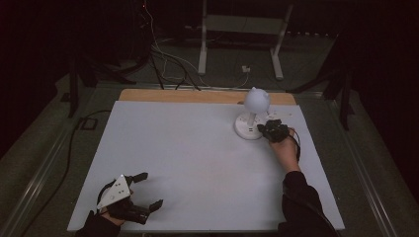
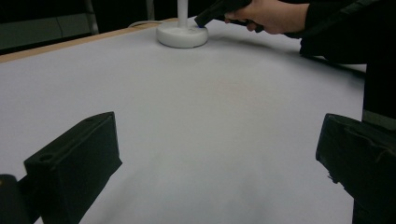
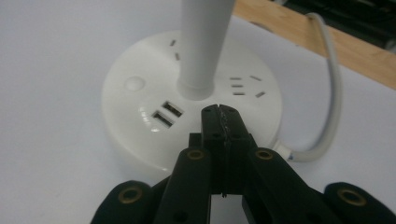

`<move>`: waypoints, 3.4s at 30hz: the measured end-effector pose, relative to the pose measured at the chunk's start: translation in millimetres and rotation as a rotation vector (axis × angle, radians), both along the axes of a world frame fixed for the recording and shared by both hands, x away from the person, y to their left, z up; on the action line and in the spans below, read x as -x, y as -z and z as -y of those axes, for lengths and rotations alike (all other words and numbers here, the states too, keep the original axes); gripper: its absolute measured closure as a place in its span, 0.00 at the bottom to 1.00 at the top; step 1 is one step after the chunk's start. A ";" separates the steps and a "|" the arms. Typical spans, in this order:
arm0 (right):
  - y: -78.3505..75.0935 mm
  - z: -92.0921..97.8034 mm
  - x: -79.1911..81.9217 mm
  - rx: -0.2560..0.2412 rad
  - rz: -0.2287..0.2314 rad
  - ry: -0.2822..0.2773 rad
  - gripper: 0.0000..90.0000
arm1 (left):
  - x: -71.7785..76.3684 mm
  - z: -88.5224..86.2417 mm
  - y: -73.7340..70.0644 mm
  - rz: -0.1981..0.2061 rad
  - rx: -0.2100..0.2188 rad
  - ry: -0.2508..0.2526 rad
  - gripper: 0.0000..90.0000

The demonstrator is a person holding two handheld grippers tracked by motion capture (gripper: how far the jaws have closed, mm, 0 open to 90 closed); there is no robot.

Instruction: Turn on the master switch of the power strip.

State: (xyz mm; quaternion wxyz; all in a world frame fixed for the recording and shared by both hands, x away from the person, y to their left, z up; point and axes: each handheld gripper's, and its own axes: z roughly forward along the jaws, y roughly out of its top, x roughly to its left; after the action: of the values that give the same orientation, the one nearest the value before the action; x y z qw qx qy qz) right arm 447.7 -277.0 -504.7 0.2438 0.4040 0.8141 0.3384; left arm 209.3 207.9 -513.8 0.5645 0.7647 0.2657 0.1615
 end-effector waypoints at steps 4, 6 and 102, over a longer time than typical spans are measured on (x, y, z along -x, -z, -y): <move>0.7 -0.1 1.9 -0.007 0.018 0.011 1.00 | 0.3 -0.5 -0.3 0.003 0.002 -0.001 0.00; 0.4 1.4 3.0 -0.029 0.034 0.023 1.00 | 0.3 -0.5 -0.4 0.002 0.002 -0.002 0.00; -13.4 -6.0 153.5 -0.261 -0.036 -0.241 0.00 | 2.0 0.1 -2.2 0.008 -0.005 0.006 0.00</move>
State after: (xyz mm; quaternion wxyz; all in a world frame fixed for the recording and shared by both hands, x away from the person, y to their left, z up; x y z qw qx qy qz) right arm 294.2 -271.1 -491.4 0.1321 0.3378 0.8100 0.4608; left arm 207.3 207.8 -511.6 0.5642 0.7662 0.2606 0.1636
